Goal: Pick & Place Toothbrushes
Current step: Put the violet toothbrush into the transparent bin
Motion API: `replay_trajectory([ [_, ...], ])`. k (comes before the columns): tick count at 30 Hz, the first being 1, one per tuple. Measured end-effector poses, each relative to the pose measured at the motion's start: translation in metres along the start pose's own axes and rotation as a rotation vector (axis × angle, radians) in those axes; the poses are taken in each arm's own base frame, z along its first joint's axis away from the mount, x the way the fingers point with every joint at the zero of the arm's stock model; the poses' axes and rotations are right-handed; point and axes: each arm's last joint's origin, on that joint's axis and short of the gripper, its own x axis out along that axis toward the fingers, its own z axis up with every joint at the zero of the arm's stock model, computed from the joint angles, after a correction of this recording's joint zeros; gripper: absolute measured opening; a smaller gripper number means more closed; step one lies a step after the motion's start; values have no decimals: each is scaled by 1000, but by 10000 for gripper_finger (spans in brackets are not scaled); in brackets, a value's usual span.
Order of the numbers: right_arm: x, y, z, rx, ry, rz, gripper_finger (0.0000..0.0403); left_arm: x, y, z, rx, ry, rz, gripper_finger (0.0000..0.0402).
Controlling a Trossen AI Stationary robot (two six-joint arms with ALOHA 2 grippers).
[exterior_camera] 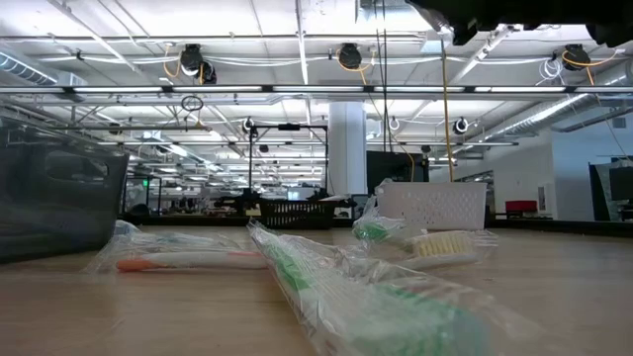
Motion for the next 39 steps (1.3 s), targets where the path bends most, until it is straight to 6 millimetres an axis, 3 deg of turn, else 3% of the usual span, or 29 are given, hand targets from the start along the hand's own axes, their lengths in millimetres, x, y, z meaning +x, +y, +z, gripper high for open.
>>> replay_trajectory([
  [5,0,0,2,3,-17,-2,0,19,7,6,-13,-62,-121,136],
  [12,0,0,5,6,-48,20,0,45,15,-2,-16,-64,-140,136],
  [28,7,1,-5,-8,-16,13,0,75,19,-10,-66,-136,-292,133],
  [31,7,0,-5,-10,-13,11,2,75,19,-10,-68,-136,-292,108],
  [36,7,1,-7,-11,-1,14,8,75,18,-10,-63,-133,-292,25],
  [39,7,1,-7,-10,1,10,11,75,18,-10,-63,-132,-291,16],
])
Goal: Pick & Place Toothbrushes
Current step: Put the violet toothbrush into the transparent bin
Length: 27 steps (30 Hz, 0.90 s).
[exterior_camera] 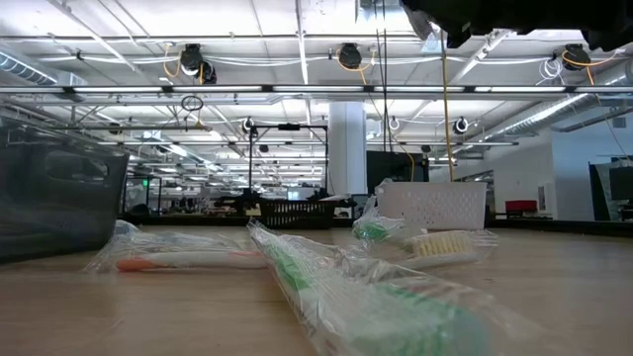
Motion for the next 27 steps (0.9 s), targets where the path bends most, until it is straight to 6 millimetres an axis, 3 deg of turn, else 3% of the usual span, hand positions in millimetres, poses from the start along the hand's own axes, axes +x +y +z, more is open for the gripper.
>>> replay_trajectory([
  [12,0,0,-2,-28,20,4,41,0,-1,-3,-11,35,1,8],
  [19,0,1,-5,-44,53,8,107,-5,-7,-6,8,77,39,8],
  [27,0,1,-6,-39,58,9,175,-36,-12,6,-19,186,91,7],
])
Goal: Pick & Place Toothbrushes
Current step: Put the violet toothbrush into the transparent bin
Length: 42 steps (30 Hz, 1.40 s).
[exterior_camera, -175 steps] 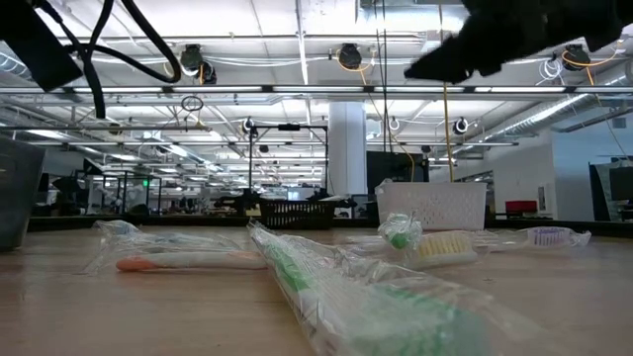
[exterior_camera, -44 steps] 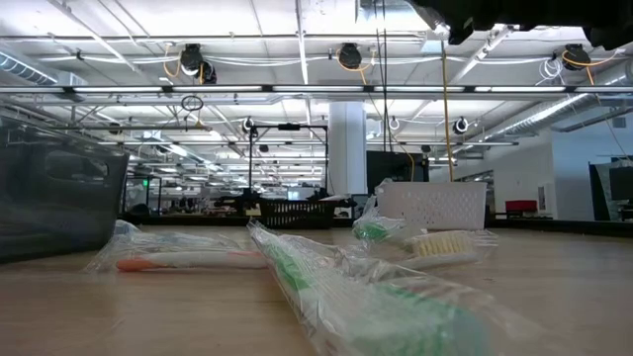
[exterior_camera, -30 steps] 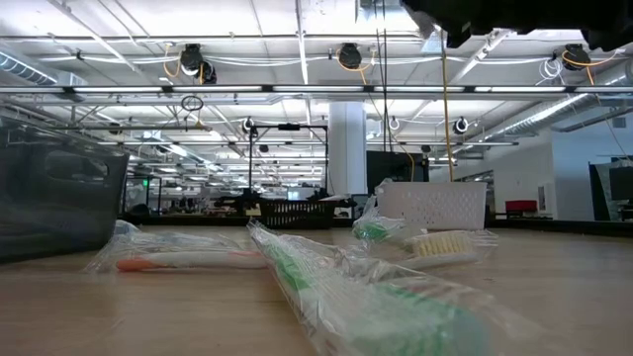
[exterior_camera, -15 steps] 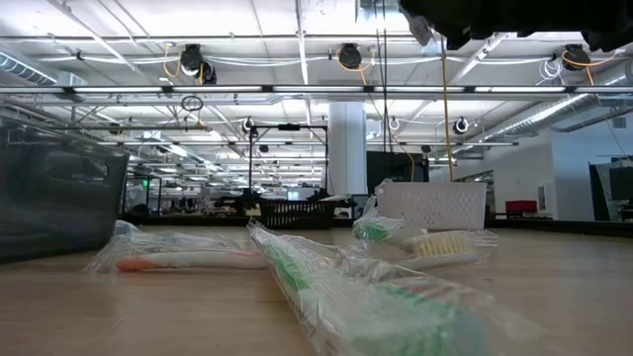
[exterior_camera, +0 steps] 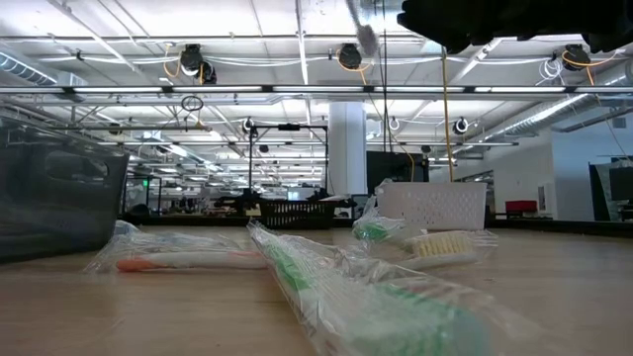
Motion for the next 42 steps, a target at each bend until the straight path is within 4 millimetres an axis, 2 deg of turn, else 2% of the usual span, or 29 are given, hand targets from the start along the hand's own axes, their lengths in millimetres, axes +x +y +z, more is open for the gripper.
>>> replay_trajectory([
  [6,0,0,0,1,0,1,189,-34,3,-2,-72,139,50,7],
  [14,0,0,0,0,1,1,184,-61,15,-18,-264,361,113,7],
  [22,0,0,-1,-3,11,4,186,-70,23,-27,-474,585,52,7],
  [29,0,0,-2,-4,14,6,186,-77,35,-39,-593,812,106,7],
  [35,0,0,-2,-4,14,6,181,-81,43,-41,-684,971,37,7],
  [38,0,0,-2,-4,14,6,182,-86,50,-44,-729,1087,66,7],
  [42,0,0,-2,-4,15,6,182,-99,59,-54,-781,1289,218,7],
])
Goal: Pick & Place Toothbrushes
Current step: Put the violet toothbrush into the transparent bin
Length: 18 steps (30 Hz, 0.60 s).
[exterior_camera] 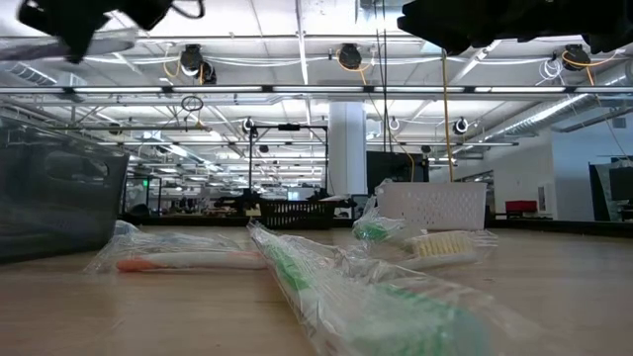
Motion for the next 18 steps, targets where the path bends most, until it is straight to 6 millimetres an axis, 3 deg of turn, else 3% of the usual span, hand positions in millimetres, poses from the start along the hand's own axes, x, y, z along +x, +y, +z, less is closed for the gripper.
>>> replay_trajectory([
  [4,0,0,0,0,0,0,179,1,10,-4,-90,120,100,7],
  [10,0,0,0,0,0,0,180,1,12,-6,-153,156,125,7],
  [18,0,0,0,-1,3,1,174,28,4,-3,-161,369,288,7],
])
